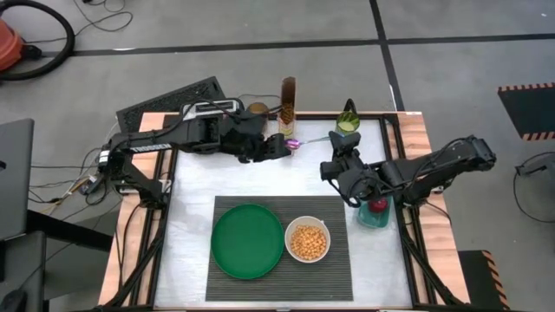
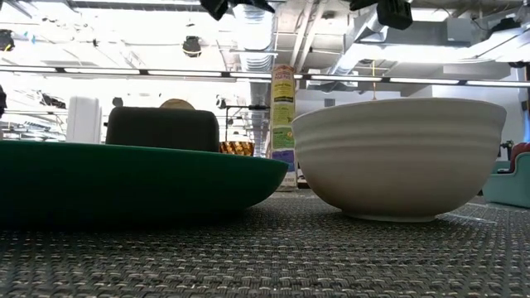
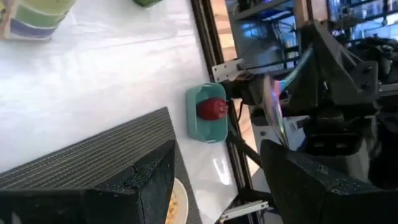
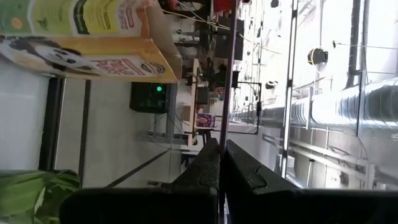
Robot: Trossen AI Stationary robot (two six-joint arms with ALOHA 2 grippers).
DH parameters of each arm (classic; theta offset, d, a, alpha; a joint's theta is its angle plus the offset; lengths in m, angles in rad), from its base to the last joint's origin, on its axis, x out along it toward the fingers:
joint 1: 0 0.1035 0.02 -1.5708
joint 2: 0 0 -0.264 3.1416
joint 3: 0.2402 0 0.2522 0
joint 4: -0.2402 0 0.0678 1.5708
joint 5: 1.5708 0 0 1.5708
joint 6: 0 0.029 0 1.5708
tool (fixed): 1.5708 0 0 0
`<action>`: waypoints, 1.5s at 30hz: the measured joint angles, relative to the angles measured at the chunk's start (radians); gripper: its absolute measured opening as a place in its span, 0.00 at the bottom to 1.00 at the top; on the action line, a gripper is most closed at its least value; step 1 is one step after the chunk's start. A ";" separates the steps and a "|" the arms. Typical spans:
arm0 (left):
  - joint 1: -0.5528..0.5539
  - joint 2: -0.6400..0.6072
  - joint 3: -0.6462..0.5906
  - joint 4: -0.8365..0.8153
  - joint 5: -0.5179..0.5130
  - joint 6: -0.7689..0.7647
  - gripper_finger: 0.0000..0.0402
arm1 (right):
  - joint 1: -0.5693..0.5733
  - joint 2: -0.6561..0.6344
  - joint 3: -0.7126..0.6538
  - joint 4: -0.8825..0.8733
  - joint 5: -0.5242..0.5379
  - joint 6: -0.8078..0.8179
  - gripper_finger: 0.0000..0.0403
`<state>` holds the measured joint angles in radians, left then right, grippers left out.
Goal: Arrange a breakfast setting
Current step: Put the spoon beside the bowl on the mat
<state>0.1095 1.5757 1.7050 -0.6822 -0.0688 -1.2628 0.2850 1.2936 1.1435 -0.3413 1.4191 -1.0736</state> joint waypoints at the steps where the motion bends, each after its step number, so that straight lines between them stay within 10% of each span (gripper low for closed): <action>1: 0.003 0.000 0.000 0.010 0.009 0.010 0.54 | 0.002 0.002 0.000 0.002 0.002 0.005 0.07; 23: 0.008 0.029 0.001 0.132 0.097 0.021 0.52 | -0.006 0.004 0.000 -0.024 -0.045 0.045 0.07; 39: 0.012 0.028 0.001 0.134 0.088 0.017 0.04 | -0.006 0.002 0.000 -0.029 -0.061 0.051 0.07; 45: 0.011 0.028 0.001 0.143 0.050 0.069 0.07 | 0.002 0.002 0.000 -0.043 -0.050 0.054 0.07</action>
<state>0.1207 1.6035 1.7058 -0.5389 -0.0192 -1.1940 0.2867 1.2960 1.1431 -0.3844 1.3693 -1.0197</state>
